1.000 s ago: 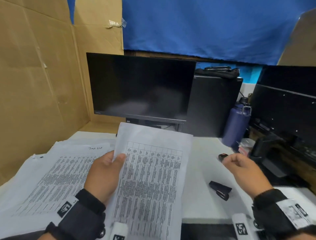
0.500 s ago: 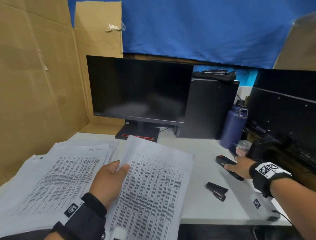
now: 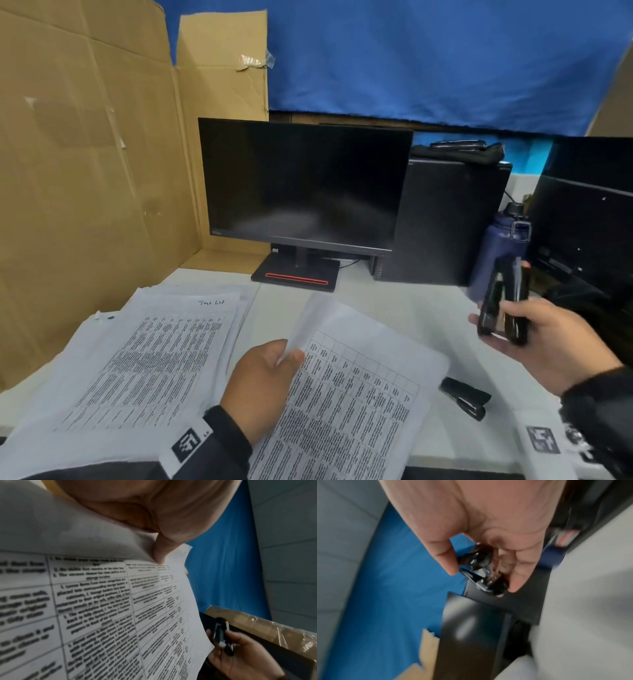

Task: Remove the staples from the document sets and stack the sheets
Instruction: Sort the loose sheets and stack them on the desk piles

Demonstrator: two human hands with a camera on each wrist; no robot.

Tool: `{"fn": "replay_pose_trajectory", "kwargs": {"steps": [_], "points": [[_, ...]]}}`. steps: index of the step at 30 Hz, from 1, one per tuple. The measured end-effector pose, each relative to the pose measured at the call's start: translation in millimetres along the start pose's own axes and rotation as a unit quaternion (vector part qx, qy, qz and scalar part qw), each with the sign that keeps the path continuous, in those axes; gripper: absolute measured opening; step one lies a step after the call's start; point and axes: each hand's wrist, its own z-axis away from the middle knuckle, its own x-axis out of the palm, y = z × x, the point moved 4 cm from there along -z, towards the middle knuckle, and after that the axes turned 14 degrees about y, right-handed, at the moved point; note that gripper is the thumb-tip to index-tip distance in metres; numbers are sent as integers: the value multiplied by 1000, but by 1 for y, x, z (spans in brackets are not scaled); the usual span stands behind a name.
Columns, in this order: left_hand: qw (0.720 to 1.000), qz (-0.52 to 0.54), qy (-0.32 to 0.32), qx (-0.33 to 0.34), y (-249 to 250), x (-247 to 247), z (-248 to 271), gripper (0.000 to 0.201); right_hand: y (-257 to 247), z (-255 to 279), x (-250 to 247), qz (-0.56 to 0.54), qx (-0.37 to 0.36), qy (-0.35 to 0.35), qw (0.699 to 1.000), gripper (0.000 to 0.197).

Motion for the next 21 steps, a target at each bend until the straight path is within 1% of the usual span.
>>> {"fn": "replay_pose_trajectory", "kwargs": {"steps": [2, 3, 4, 5, 6, 7, 9, 10, 11, 12, 14, 15, 16, 19, 21], "points": [[1000, -18, -9, 23, 3, 5, 5, 38, -6, 33, 16, -112, 6, -31, 993, 9], [999, -29, -13, 35, 4, 6, 8, 40, -7, 48, 26, -145, 9, -43, 988, 2], [998, -42, -18, 50, 5, 8, 10, 41, -6, 61, 35, -159, 8, -44, 986, 5], [996, -55, -25, 67, 6, 11, 13, 41, -4, 70, 44, -158, 7, -38, 987, 13], [994, -65, -33, 85, 7, 13, 17, 40, -2, 79, 51, -150, 1, -26, 988, 22], [991, -77, -43, 104, 9, 15, 21, 40, -1, 88, 58, -145, -19, -16, 989, 26], [984, -103, -65, 131, 13, 19, 29, 39, -4, 101, 67, -118, -100, 26, 988, 28], [982, -106, -75, 138, 16, 21, 33, 37, -4, 106, 70, -82, -143, 48, 985, 30], [981, -102, -84, 141, 19, 23, 37, 35, -4, 111, 73, -51, -175, 59, 981, 36], [981, -97, -90, 143, 22, 24, 40, 32, -3, 114, 75, -30, -195, 63, 978, 48], [980, -87, -97, 151, 27, 24, 45, 26, 2, 117, 79, -16, -204, 65, 977, 73], [980, -81, -98, 154, 29, 24, 47, 23, 4, 119, 80, -16, -208, 68, 976, 80], [980, -74, -98, 156, 29, 23, 47, 23, 7, 122, 82, -11, -215, 68, 974, 84], [980, -71, -97, 158, 25, 22, 47, 32, 15, 131, 88, 23, -259, 60, 964, 94], [979, -77, -98, 160, 25, 22, 47, 35, 19, 135, 91, 33, -273, 57, 960, 92]]}}
